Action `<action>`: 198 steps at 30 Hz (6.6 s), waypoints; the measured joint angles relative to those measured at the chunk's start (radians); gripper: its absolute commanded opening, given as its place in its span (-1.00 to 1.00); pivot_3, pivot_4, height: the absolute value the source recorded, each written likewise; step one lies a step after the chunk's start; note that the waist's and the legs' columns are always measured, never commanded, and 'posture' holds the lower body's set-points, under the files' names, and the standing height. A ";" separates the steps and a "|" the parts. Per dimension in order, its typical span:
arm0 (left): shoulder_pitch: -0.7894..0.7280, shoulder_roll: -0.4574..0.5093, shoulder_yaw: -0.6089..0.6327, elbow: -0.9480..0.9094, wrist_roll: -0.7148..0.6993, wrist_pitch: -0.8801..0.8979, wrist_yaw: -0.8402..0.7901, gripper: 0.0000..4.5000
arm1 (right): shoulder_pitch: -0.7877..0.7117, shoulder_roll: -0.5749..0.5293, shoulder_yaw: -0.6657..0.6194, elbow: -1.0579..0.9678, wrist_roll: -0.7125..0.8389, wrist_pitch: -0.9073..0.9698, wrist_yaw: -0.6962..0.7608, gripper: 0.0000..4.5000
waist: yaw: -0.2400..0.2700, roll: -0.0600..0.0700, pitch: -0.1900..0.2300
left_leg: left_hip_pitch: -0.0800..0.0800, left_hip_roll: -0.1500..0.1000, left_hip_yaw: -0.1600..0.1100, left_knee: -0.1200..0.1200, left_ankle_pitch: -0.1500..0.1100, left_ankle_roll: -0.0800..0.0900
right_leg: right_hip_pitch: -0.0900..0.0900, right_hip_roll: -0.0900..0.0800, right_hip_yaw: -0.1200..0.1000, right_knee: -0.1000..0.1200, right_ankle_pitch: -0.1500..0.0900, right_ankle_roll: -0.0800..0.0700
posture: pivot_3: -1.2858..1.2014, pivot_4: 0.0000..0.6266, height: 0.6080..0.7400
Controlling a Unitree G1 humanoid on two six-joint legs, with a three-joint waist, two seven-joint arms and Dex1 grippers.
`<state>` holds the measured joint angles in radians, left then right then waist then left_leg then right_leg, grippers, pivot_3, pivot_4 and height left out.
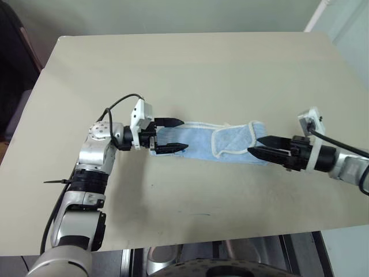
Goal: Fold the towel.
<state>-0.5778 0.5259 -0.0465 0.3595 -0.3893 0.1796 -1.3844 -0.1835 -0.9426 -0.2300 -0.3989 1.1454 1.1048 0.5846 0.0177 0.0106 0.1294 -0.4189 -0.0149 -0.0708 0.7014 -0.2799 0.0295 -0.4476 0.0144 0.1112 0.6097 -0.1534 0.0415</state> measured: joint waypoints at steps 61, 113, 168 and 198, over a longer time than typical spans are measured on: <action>0.046 -0.354 -0.070 -0.127 -0.074 -0.004 0.191 -0.99 | -0.063 0.447 -0.029 0.003 -0.433 -0.299 -0.075 -1.00 | -0.013 -0.001 0.000 | 0.006 0.000 -0.001 -0.001 0.008 0.002 | 0.007 0.000 0.000 -0.002 0.010 0.002 | 0.03 -0.52 1.00; -0.067 -0.130 0.109 -0.200 -0.096 0.424 0.442 0.40 | -0.147 0.404 0.091 0.153 -0.514 -0.468 0.149 0.46 | -0.012 0.003 -0.001 | 0.003 0.000 -0.001 -0.003 0.010 -0.006 | 0.009 0.001 0.000 -0.017 0.012 0.001 | 0.03 -0.52 1.00; 0.276 0.225 0.332 -0.154 -1.570 1.093 1.742 0.40 | -0.197 0.522 0.282 0.124 -0.599 -0.463 0.104 1.00 | -0.017 -0.009 0.003 | 0.027 0.010 -0.005 -0.036 0.026 -0.040 | 0.005 0.019 0.000 0.001 0.012 -0.029 | 0.03 -0.52 1.00; 0.071 0.283 0.262 -0.141 -1.454 1.164 1.367 -0.99 | -0.138 0.463 0.168 -0.017 -0.492 -0.385 0.088 1.00 | -0.014 -0.015 0.007 | 0.026 0.011 -0.005 -0.035 0.025 -0.044 | 0.005 0.020 0.000 0.000 0.010 -0.030 | 0.03 -0.52 1.00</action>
<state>-0.5071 0.8094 0.2150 0.2189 -1.8436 1.3435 -0.0177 -0.3210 -0.4792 -0.0622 -0.4162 0.6530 0.7195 0.6725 0.0033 -0.0044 0.1363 -0.3928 -0.0044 -0.0757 0.6660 -0.2548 -0.0141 -0.4426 0.0339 0.1111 0.6100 -0.1434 0.0118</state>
